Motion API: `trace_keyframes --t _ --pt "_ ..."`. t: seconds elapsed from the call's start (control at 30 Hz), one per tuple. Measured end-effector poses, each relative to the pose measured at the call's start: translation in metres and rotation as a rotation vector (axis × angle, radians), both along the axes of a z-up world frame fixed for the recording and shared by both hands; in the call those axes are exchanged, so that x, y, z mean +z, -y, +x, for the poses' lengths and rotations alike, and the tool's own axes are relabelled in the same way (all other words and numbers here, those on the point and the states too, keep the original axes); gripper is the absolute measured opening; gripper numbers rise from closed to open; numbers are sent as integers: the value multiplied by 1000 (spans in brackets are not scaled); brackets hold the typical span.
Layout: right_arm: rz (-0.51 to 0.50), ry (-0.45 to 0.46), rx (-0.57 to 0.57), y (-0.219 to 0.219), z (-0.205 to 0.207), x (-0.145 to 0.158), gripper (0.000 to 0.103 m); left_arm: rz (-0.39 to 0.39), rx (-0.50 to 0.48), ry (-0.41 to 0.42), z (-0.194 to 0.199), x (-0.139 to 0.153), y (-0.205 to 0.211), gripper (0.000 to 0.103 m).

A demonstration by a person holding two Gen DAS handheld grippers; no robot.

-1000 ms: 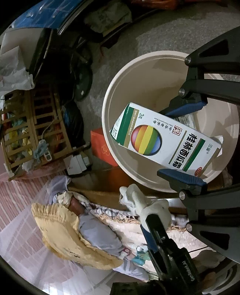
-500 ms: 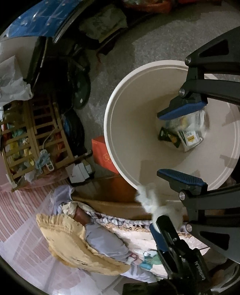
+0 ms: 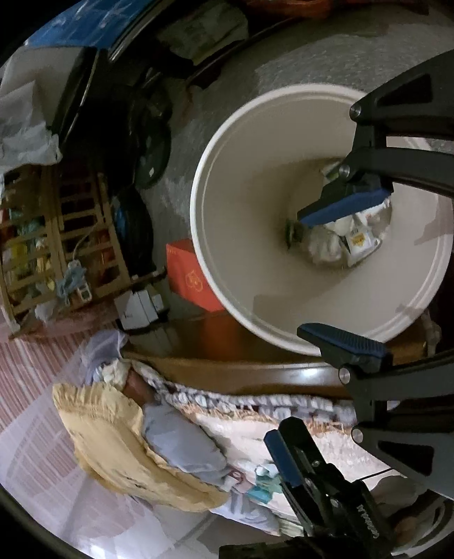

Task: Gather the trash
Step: 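Grasp the clear plastic wrapper with the left tool while the right tool grasps the green towel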

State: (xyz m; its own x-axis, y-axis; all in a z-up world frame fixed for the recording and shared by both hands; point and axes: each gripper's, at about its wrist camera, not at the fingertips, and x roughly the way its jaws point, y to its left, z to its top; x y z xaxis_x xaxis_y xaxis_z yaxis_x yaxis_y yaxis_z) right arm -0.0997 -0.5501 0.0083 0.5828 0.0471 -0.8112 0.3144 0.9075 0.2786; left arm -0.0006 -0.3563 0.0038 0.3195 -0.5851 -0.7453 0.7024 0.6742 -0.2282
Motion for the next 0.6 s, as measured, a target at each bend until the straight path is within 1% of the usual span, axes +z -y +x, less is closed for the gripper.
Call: trace_keyframes --t 0.27,0.47,0.6 --pt "3 21 85 -43 24 12 61 28 105 34 14 1 -53 47" --pt "29 34 193 -92 51 18 63 63 205 74 20 5 -110 47" --pt "53 35 278 -134 73 20 64 83 281 96 26 9 -156 47"
